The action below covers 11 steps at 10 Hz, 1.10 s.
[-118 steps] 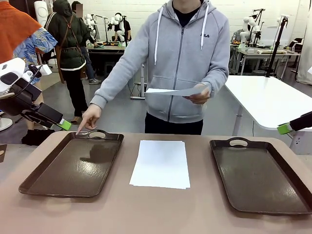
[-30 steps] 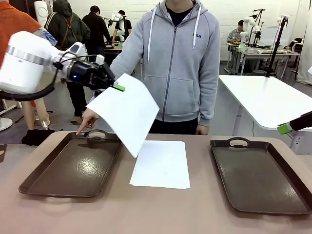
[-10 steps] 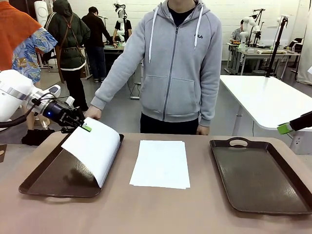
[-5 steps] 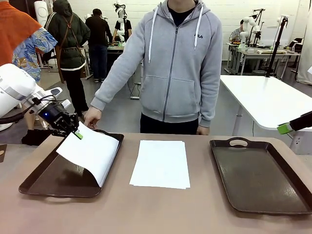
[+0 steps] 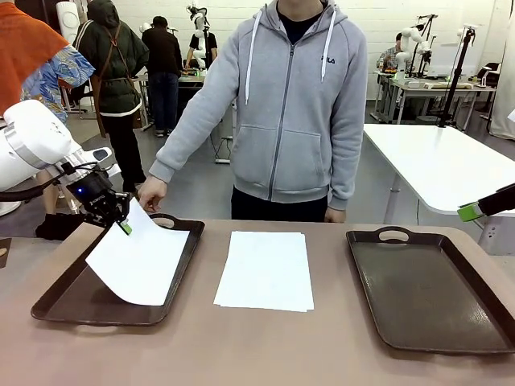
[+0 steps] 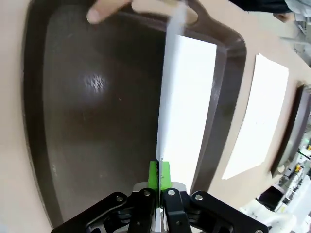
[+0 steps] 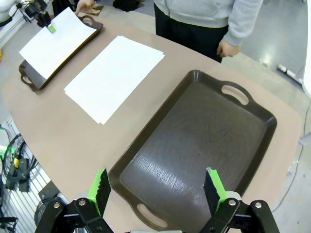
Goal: Sort the A4 documents.
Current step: Place the A4 Paper in the designated Handle tray.
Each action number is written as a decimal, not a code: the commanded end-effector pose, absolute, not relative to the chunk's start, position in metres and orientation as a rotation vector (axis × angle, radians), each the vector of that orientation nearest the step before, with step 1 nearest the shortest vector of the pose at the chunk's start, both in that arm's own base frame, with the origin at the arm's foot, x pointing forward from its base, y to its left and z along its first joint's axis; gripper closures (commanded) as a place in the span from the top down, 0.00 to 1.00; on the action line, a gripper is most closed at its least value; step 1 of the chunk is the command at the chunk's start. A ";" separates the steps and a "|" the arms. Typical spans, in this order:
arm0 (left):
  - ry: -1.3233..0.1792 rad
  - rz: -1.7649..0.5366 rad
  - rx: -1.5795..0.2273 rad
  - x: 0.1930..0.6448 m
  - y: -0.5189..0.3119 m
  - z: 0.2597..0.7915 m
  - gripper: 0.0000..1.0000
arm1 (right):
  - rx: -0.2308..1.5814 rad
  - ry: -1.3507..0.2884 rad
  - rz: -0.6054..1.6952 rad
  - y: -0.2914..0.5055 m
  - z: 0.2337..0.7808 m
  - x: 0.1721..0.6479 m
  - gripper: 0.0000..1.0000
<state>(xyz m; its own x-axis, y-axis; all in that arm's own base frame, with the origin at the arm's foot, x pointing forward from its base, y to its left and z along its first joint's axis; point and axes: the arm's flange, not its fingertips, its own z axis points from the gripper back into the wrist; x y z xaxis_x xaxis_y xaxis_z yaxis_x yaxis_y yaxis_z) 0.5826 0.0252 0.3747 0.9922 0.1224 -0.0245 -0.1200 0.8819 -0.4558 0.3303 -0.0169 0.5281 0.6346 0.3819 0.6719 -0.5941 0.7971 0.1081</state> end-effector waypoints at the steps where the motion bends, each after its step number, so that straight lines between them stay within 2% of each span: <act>1: -0.054 0.109 -0.432 0.583 0.019 0.372 0.01 | 0.348 -0.680 0.575 -0.016 0.527 0.331 1.00; 6: 0.030 0.081 -0.393 0.582 0.018 0.356 0.01 | 0.348 -0.680 0.575 -0.016 0.527 0.331 1.00; 11: 0.008 0.007 -0.310 0.592 0.014 0.358 0.01 | 0.348 -0.680 0.575 -0.016 0.527 0.331 1.00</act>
